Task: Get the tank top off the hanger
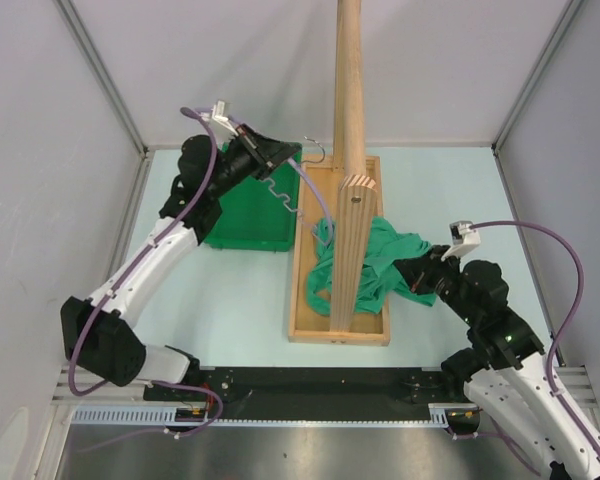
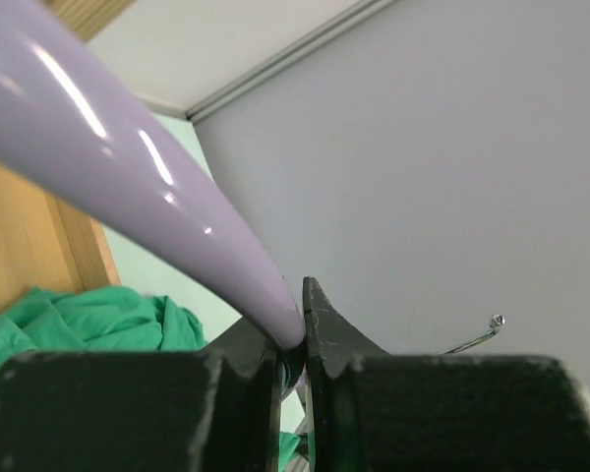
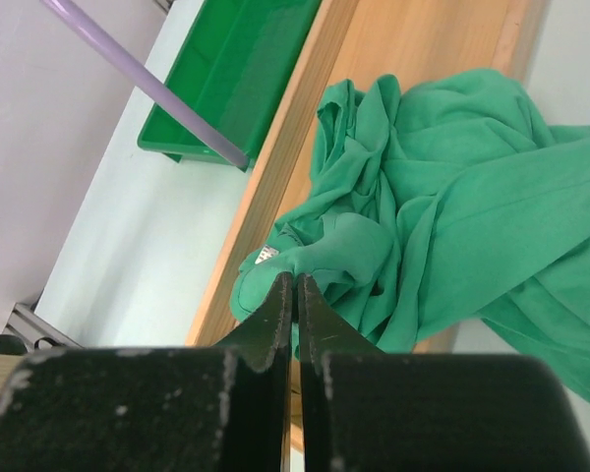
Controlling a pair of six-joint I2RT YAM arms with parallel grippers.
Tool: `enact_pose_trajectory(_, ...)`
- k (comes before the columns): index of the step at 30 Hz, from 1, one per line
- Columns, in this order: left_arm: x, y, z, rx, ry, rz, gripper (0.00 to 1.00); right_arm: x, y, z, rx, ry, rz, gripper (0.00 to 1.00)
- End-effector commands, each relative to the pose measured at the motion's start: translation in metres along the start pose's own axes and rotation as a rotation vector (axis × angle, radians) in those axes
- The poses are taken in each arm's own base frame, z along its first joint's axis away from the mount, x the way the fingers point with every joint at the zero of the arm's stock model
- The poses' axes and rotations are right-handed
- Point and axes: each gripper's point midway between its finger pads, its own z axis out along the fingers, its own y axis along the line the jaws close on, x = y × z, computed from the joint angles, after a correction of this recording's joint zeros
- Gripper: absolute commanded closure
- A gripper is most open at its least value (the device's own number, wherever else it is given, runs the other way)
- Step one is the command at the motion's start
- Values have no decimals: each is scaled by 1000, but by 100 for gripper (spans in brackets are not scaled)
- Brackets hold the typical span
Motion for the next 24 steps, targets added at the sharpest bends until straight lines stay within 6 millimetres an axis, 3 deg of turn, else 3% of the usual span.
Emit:
enact_pose_trajectory(1,-22,-58,-29,148,-46,40,100,-5,-3,10,21,-21,16,100)
enact_pose_trajectory(4,-12,-57,-36,170,-20,-19,100,-11,2,17,9,3,-36,99)
enact_pose_trajectory(5,-12,-59,-37,187,-25,-38,100,-9,-1,23,32,34,-52,92)
enact_pose_trajectory(6,-4,-47,-37,168,-11,-124,100,-8,-3,25,42,57,-75,84)
enact_pose_trajectory(7,-3,-45,-39,170,-16,-169,100,-12,-1,25,41,63,-102,72)
enact_pose_trajectory(8,-3,-47,-42,189,-28,-203,100,-20,-1,30,45,76,-144,48)
enact_pose_trajectory(9,2,-39,-41,169,-20,-285,100,-18,8,30,-3,120,-159,35)
enact_pose_trajectory(10,-1,-36,-40,158,-38,-313,100,-19,15,31,-45,150,-168,15)
enact_pose_trajectory(11,2,-34,-39,142,-38,-335,100,-28,26,33,-98,170,-188,9)
enact_pose_trajectory(12,0,-37,-38,140,-44,-360,100,-25,41,29,-196,214,-183,3)
enact_pose_trajectory(17,-1,-42,-35,108,-70,-444,100,-33,70,22,-351,159,-271,0)
enact_pose_trajectory(22,2,-42,-35,85,-73,-523,100,-7,88,20,-531,176,-305,0)
enact_pose_trajectory(24,8,-43,-35,80,-46,-559,100,-10,96,23,-571,126,-322,0)
